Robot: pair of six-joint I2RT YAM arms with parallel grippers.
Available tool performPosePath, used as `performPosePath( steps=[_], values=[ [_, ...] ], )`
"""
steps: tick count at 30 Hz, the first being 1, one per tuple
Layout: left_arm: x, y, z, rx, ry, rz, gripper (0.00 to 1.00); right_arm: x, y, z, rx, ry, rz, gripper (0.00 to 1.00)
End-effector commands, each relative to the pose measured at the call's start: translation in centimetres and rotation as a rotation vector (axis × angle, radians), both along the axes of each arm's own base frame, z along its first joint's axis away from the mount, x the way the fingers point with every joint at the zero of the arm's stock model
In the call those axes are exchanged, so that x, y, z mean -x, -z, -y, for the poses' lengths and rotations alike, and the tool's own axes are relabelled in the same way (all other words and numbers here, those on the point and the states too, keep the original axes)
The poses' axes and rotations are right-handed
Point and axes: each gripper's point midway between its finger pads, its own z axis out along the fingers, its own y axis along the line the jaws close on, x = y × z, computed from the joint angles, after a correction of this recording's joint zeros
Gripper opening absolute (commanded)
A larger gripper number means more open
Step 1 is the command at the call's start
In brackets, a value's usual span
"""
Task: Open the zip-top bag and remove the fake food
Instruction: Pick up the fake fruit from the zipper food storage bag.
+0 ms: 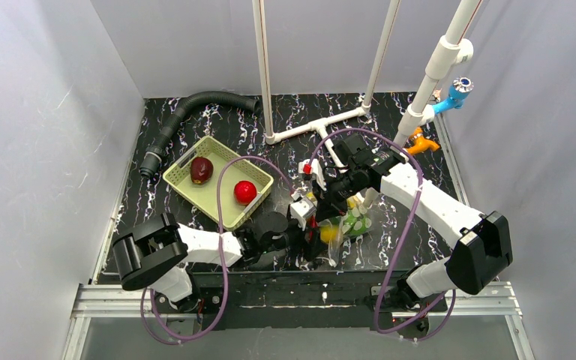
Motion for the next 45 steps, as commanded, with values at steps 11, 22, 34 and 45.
performPosePath(
  steps=[11, 22, 34, 45],
  values=[
    [-0.6, -0.5, -0.3, 0.02, 0.083, 0.264, 0.84, 0.1, -0.7, -0.3, -0.039, -0.008, 0.001, 0.01],
    [-1.3, -0.5, 1.4, 0.014, 0.165, 0.419, 0.83, 0.3, -0.7, -0.4, -0.043, -0.014, -0.009, 0.01],
    [-4.3, 0.7, 1.9, -0.043, 0.006, 0.46, 0.94, 0.7, -0.5, -0.8, -0.039, -0.032, -0.021, 0.01],
    [-6.1, 1.3, 2.7, -0.019, -0.091, 0.493, 0.85, 0.9, -0.2, -0.9, -0.029, -0.044, -0.023, 0.01]
  ],
)
